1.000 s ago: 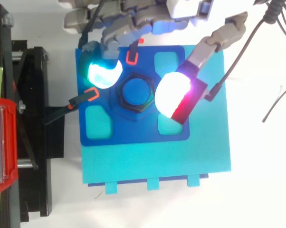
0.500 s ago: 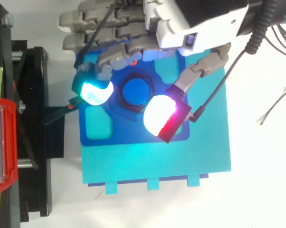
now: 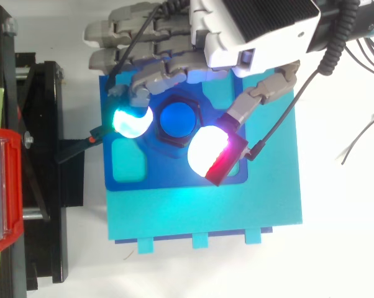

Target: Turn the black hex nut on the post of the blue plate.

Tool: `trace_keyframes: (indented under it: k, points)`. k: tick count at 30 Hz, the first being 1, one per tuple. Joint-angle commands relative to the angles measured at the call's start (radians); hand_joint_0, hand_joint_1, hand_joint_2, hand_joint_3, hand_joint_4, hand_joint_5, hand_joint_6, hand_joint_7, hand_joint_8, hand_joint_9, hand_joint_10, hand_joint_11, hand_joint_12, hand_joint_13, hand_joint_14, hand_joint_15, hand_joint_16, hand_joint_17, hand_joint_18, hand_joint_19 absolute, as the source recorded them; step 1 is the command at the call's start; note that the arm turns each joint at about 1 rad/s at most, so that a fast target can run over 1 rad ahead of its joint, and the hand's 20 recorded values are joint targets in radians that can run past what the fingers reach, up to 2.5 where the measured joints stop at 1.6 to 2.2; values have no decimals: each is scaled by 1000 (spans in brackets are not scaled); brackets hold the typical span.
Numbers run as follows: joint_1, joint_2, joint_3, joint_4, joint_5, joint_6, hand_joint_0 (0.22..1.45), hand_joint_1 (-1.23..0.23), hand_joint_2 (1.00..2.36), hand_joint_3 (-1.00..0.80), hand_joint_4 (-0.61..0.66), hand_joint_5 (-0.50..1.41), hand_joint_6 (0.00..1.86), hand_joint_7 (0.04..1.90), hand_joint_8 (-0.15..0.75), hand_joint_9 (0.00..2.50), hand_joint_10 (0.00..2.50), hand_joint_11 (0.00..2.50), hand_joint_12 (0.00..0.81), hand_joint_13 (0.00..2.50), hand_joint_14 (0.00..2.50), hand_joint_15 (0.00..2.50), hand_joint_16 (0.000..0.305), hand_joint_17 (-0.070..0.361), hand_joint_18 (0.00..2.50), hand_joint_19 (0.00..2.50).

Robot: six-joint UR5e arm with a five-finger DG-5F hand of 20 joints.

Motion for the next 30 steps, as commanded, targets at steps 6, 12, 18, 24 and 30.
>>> trace_keyframes:
  k: [6, 12, 18, 24, 30]
  points:
    - [0, 0, -13, -5, 35, 2, 509, -225, 1000, -500, 280, -197, 504, 928, 247, 146, 0, 0, 358, 0, 0, 0, 49, 111, 0, 142]
    - [0, 0, -11, 1, 36, 2, 510, -226, 1000, -500, 288, -192, 504, 954, 246, 150, 0, 0, 357, 0, 0, 0, 49, 110, 0, 140]
    - [0, 0, -13, 1, 35, 4, 510, -225, 1000, -500, 296, -188, 504, 989, 247, 152, 0, 0, 356, 0, 0, 0, 49, 110, 0, 140]
    - [0, 0, -13, -2, 33, 4, 510, -225, 1000, -500, 291, -187, 504, 993, 248, 154, 0, 0, 356, 0, 0, 0, 49, 110, 0, 141]
    - [0, 0, -13, -4, 32, 4, 511, -226, 1000, -500, 305, -181, 504, 1019, 251, 169, 0, 0, 355, 0, 0, 0, 49, 110, 0, 137]
